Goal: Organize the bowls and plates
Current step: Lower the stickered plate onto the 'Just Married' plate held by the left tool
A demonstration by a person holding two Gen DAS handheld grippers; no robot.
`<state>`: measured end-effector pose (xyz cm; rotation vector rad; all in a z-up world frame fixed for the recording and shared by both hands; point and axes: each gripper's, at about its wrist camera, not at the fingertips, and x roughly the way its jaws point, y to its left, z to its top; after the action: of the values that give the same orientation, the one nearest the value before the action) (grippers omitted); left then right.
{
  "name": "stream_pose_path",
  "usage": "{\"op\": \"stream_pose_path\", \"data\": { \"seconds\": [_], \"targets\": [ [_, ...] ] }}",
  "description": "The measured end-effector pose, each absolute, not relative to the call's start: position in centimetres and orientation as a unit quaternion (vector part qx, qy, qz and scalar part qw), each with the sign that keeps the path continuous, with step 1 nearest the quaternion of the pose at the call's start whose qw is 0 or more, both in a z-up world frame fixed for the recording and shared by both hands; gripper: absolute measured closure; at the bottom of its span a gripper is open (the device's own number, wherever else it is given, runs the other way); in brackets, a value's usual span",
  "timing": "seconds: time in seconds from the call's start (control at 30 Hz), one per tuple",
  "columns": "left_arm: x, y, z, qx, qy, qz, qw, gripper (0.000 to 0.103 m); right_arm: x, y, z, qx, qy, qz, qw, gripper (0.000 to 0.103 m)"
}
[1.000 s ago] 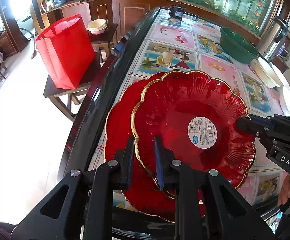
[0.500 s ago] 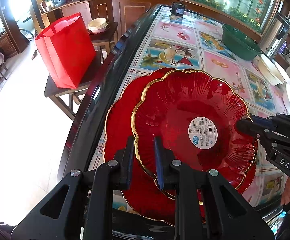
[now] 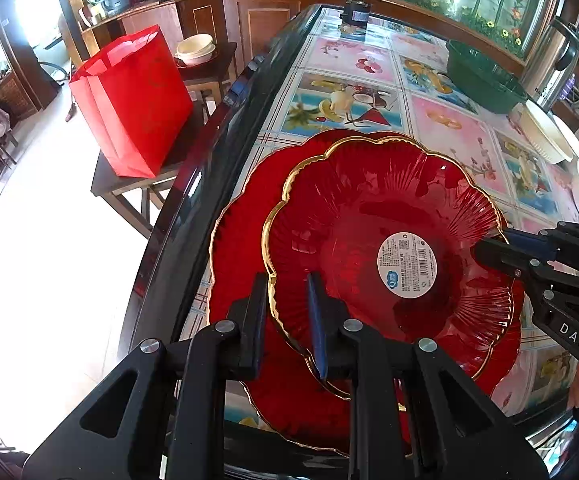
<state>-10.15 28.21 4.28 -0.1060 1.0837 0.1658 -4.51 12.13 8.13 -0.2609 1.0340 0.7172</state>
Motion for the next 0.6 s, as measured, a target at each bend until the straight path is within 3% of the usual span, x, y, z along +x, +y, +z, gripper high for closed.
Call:
{"op": "stream_pose_path", "data": {
  "seconds": [0.6],
  "targets": [
    [-10.0, 27.8, 3.7, -0.019, 0.519, 0.089, 0.85, 0.083, -5.6, 14.1, 7.9, -0.207, 0.468, 0.319, 0.798, 0.079]
  ]
}}
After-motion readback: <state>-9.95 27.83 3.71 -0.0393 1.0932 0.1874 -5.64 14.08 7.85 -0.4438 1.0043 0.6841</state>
